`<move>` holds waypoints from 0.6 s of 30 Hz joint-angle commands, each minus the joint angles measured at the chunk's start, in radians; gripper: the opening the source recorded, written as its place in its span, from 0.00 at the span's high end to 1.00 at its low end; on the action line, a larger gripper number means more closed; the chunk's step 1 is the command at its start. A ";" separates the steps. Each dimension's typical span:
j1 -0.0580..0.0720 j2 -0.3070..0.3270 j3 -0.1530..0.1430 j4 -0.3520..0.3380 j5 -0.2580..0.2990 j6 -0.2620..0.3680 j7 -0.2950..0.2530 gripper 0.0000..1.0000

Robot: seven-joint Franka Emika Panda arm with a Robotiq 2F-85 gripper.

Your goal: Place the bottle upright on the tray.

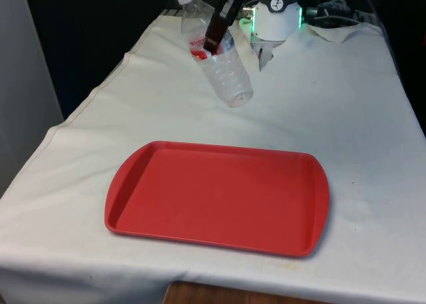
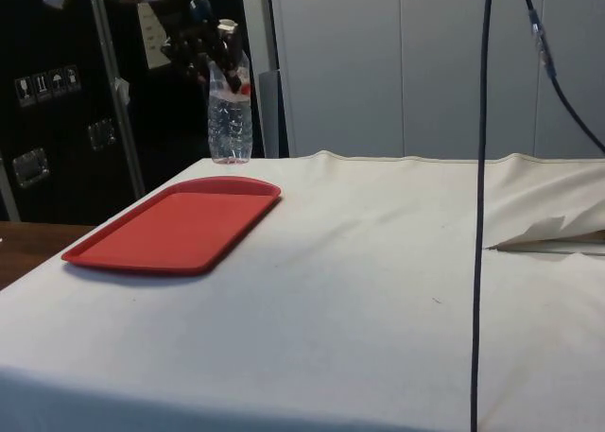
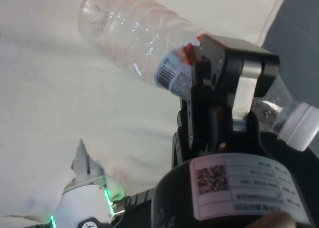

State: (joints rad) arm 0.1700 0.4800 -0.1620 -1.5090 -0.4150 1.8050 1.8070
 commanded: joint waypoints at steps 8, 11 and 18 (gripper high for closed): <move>0.007 0.073 0.008 0.103 -0.051 -0.050 0.015 0.86; 0.008 0.101 0.008 0.140 -0.064 -0.063 0.013 0.86; 0.010 0.170 0.009 0.234 -0.089 -0.092 0.011 0.86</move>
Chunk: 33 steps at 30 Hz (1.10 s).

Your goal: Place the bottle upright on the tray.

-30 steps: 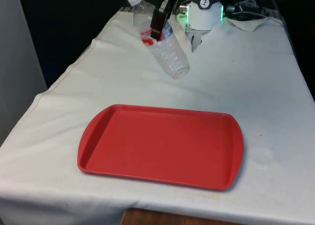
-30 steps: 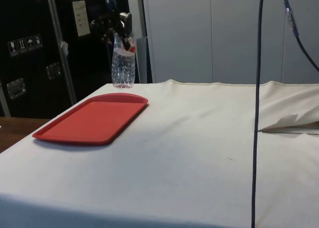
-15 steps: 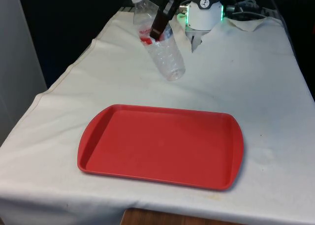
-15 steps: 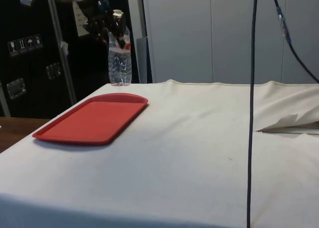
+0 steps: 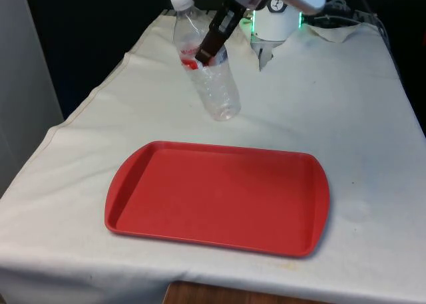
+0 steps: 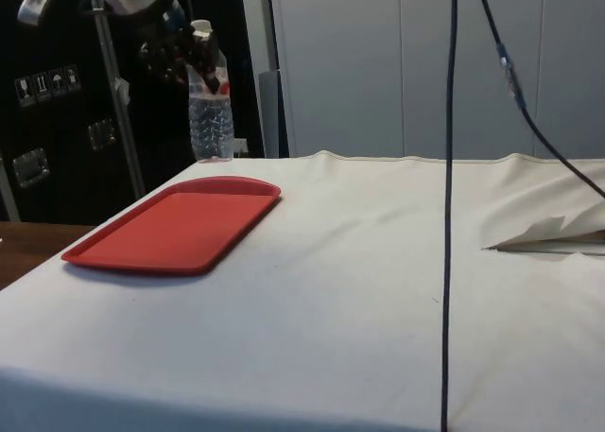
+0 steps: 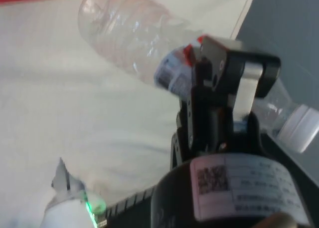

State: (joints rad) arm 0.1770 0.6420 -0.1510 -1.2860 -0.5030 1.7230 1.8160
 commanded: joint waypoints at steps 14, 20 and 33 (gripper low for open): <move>-0.002 0.137 -0.005 0.178 -0.044 -0.055 -0.008 0.86; -0.005 0.183 -0.003 0.244 -0.061 -0.079 -0.011 0.86; 0.002 0.235 -0.006 0.287 -0.090 -0.061 0.031 0.86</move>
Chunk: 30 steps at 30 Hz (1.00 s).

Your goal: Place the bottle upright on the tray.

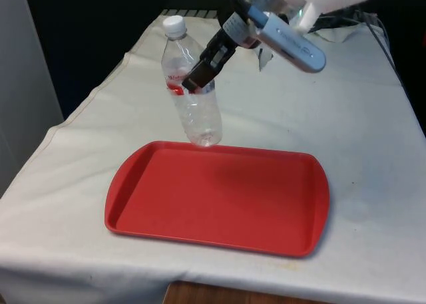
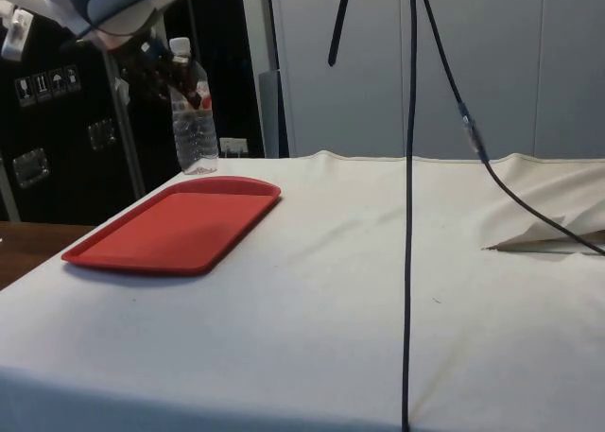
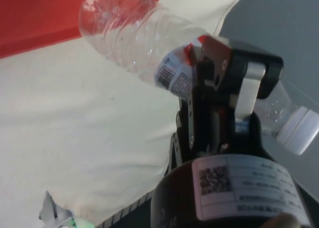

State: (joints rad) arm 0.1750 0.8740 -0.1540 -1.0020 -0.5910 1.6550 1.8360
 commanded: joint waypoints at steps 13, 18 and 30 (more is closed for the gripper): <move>0.030 0.014 0.004 -0.015 -0.076 0.019 0.114 0.86; 0.037 0.023 0.013 -0.020 -0.112 0.013 0.151 0.86; 0.045 0.069 0.027 -0.022 -0.160 0.026 0.233 0.86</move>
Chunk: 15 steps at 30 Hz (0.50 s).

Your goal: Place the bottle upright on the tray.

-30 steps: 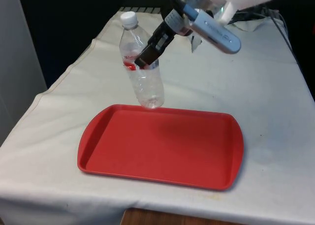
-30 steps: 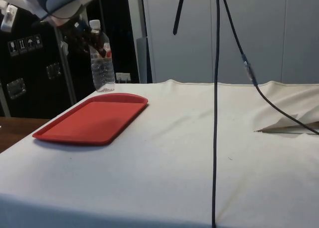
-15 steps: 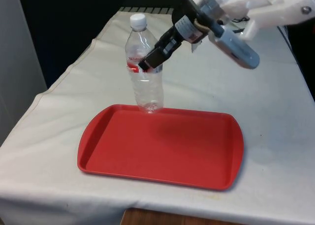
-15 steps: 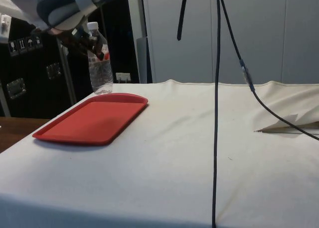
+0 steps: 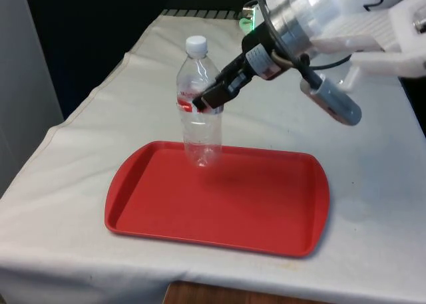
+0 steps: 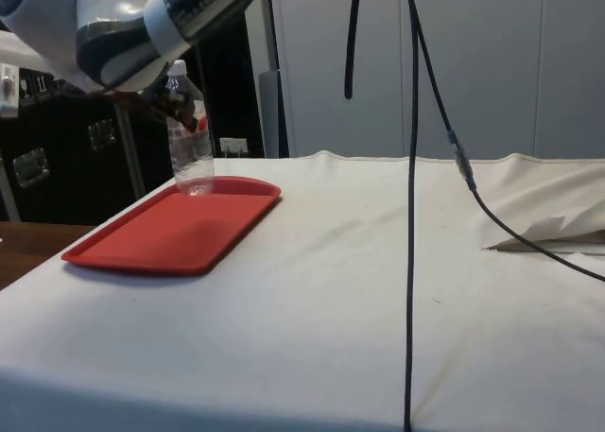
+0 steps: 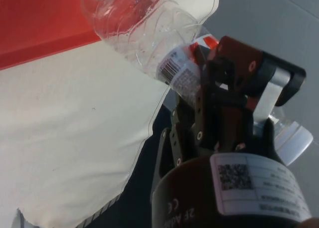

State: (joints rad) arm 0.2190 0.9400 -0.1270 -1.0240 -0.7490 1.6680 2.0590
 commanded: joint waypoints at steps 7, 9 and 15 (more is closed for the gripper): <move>0.001 0.009 0.003 0.000 -0.008 0.014 0.028 0.86; 0.001 0.010 0.002 0.001 -0.008 0.013 0.027 0.86; 0.003 0.013 0.001 0.001 -0.010 0.006 0.029 0.86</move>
State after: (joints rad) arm 0.2220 0.9520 -0.1260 -1.0240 -0.7580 1.6690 2.0840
